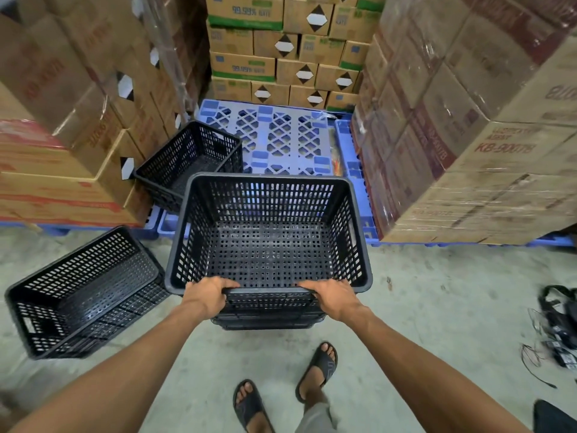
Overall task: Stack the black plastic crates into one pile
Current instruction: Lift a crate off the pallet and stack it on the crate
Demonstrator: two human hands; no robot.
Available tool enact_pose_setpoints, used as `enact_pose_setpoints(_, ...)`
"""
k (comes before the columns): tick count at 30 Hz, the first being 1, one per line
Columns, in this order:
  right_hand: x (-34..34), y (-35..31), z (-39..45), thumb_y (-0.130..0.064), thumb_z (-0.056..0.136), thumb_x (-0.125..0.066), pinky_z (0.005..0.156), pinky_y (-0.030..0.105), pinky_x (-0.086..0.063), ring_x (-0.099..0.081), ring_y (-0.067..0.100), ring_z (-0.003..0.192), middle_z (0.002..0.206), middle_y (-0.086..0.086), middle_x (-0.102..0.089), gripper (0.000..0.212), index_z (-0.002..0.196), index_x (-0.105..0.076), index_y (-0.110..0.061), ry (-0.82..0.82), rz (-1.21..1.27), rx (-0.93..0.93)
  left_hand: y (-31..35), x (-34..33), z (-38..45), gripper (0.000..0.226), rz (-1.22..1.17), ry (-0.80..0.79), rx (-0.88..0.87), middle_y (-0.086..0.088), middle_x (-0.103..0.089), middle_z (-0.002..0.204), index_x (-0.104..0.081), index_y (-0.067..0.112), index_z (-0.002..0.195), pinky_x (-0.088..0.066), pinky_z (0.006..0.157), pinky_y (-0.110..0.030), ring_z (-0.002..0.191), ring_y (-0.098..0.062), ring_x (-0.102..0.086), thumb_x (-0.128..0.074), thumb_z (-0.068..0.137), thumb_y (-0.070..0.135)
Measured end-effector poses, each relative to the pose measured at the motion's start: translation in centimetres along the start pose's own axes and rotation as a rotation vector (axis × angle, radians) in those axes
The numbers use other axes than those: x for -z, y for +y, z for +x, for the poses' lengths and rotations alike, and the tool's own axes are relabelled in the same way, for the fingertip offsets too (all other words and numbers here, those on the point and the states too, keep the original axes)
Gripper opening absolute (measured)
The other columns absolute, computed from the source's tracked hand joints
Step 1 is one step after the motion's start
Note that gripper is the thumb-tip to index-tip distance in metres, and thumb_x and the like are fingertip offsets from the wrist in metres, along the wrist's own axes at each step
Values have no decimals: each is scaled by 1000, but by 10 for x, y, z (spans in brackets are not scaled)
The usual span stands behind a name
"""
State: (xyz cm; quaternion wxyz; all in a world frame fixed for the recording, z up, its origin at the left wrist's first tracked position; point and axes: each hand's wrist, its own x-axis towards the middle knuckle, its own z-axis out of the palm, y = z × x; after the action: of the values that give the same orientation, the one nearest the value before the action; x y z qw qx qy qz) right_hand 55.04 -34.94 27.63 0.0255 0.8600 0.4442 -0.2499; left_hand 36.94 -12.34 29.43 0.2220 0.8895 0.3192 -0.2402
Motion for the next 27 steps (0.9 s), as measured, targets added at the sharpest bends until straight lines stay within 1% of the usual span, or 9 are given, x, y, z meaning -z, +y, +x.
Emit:
enact_pose_setpoints(3, 1, 0, 6, -9, 96, -41, 105, 45, -34, -59, 28, 118, 127, 2, -66, 59, 138, -43, -51, -24, 20, -24, -5, -8, -1, 51, -52, 20, 1, 8, -61, 133, -52, 49, 132, -29, 107, -42, 126, -18, -52, -42, 96, 15)
enact_pose_setpoints(5, 4, 2, 10, -14, 98, -40, 107, 46, -32, -57, 28, 120, 129, 2, -65, 54, 138, -44, -49, -75, 55, -28, -6, -14, 0, 50, -84, 27, 4, 8, -60, 135, -50, 48, 133, -22, 112, -44, 129, -18, -49, -40, 97, 15)
enact_pose_setpoints(7, 7, 3, 11, -17, 99, -40, 107, 46, -32, -57, 27, 119, 129, 1, -65, 51, 139, -44, -49, -122, 70, -26, -6, -22, 1, 48, -65, 6, 2, 5, -56, 136, -45, 47, 136, -14, 117, -48, 131, -20, -42, -38, 99, 18)
enact_pose_setpoints(9, 5, 4, 11, -21, 100, -40, 107, 44, -31, -56, 27, 119, 129, 1, -64, 48, 139, -43, -48, -117, 69, -36, -7, -31, 2, 44, -43, 8, -6, 4, -50, 136, -41, 47, 136, -5, 118, -51, 132, -21, -35, -34, 100, 23)
enact_pose_setpoints(11, 1, 0, 10, -25, 101, -39, 106, 45, -30, -53, 27, 120, 131, 0, -62, 44, 140, -42, -47, -98, 51, -61, -7, -33, 3, 41, -57, 17, -7, 4, -44, 135, -41, 48, 133, -1, 118, -51, 132, -21, -31, -33, 100, 24)
enact_pose_setpoints(15, -8, -1, 10, -29, 102, -37, 107, 51, -27, -49, 31, 123, 136, 2, -57, 41, 140, -40, -45, -97, 15, -85, -7, -35, 7, 39, -58, 57, -11, 5, -41, 131, -44, 49, 125, -5, 115, -49, 126, -21, -30, -37, 97, 23)
enact_pose_setpoints(19, -10, 3, 9, -33, 103, -35, 107, 54, -26, -47, 35, 125, 138, 5, -54, 41, 142, -36, -45, -118, 13, -73, -7, -36, 9, 39, -46, 73, -13, 5, -42, 126, -44, 49, 124, -9, 114, -50, 119, -21, -33, -38, 96, 22)
enact_pose_setpoints(22, -12, 2, 9, -33, 103, -34, 106, 54, -26, -47, 37, 124, 139, 6, -52, 41, 142, -35, -46, -122, -11, -82, -7, -37, 10, 37, -35, 84, -11, 5, -42, 126, -42, 48, 125, -12, 112, -49, 116, -22, -34, -37, 97, 24)
enact_pose_setpoints(27, -14, 3, 12, -32, 103, -33, 106, 52, -24, -45, 35, 124, 138, 5, -52, 41, 141, -38, -46, -128, 22, -102, -5, -36, 12, 35, -34, 77, -17, 2, -40, 123, -42, 47, 124, -12, 112, -51, 114, -24, -33, -35, 98, 25)
